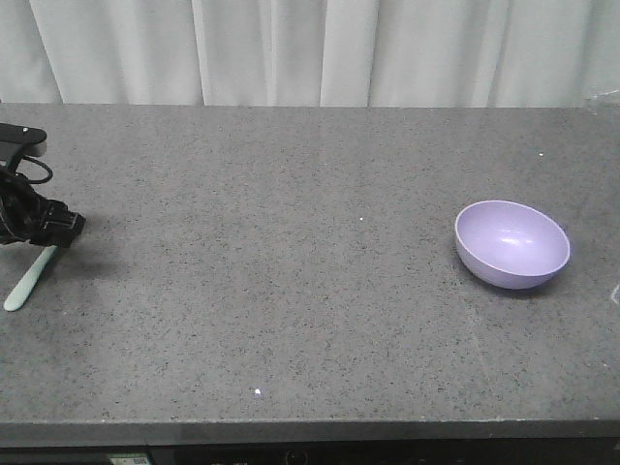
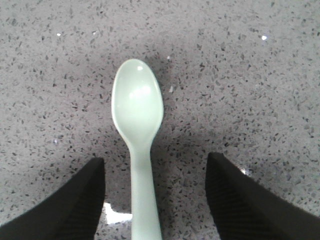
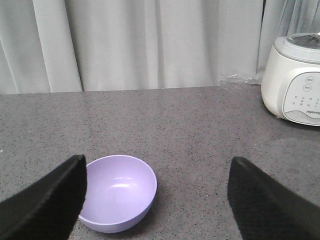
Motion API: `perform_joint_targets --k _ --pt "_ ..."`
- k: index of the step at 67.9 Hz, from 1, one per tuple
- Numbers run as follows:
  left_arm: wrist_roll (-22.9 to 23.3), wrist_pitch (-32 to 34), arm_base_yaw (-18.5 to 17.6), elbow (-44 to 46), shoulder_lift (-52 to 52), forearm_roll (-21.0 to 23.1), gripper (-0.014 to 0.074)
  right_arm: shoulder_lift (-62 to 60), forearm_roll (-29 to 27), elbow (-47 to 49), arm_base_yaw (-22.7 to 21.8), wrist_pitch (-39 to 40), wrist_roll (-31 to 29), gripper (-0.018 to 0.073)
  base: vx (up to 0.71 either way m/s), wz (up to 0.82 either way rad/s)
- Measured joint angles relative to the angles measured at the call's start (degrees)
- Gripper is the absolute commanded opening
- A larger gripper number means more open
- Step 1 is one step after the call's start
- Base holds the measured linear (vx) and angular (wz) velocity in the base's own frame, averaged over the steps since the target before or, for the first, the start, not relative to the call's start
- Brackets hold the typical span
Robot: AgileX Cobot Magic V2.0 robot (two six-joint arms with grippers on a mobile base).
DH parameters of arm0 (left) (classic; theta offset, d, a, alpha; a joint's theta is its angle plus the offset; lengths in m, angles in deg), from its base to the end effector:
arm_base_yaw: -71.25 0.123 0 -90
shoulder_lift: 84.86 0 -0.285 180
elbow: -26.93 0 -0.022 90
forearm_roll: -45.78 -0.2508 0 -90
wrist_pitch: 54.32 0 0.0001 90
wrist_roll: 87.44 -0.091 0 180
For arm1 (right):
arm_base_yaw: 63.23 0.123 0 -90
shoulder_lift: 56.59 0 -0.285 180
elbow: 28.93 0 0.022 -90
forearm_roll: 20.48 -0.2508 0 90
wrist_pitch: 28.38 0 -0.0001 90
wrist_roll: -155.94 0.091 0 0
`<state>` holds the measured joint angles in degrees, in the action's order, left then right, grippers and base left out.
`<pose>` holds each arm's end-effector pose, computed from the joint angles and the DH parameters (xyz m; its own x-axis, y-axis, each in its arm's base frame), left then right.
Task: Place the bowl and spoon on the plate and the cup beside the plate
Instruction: 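Close the left gripper on the mint spoon handle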
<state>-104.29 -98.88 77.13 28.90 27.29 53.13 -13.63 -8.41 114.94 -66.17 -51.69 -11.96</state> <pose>0.3882 0.0318 0.2392 -0.8923 0.1094 -0.4380 0.1182 0.9930 0.0072 0.1217 -0.0138 0.3674 -0.2043 0.0277 -0.9785 0.1355 0.9908 -0.0002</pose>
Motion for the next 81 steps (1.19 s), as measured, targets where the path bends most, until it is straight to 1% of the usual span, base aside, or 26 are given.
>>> perform_joint_targets --k 7,15,42,49,54,59,72,81 --pt "1.13 -4.09 0.00 2.66 1.61 -1.79 0.0433 0.00 0.00 0.00 0.00 0.00 0.00 0.0569 0.00 0.00" --pt "1.33 -6.79 0.00 4.30 2.74 -2.92 0.0433 0.00 0.00 0.00 0.00 0.00 -0.03 0.0569 0.00 0.00" --pt "3.21 -9.05 0.00 4.68 6.06 -2.89 0.0433 0.00 0.00 0.00 0.00 0.00 -0.07 0.0569 0.00 0.00" --pt "3.26 -9.04 0.00 5.08 6.42 -2.89 0.0412 0.00 0.00 0.00 0.00 0.00 -0.07 0.0569 0.00 0.00" --pt "3.49 -8.98 0.00 5.08 6.42 -2.83 0.0370 0.00 0.00 0.00 0.00 -0.01 -0.07 0.0569 0.00 0.00" --pt "3.95 -8.92 0.00 5.08 6.42 -2.77 0.0296 0.00 0.00 0.00 0.00 -0.06 -0.07 0.0569 0.00 0.00" --pt "4.33 -8.80 0.00 5.08 6.42 -3.21 -0.0010 0.00 0.00 0.00 0.00 -0.06 -0.07 0.0569 0.00 0.00" --pt "4.33 -8.76 0.00 5.08 6.42 -3.94 -0.0009 0.00 0.00 0.00 0.00 -0.06 -0.07 0.0569 0.00 0.00"
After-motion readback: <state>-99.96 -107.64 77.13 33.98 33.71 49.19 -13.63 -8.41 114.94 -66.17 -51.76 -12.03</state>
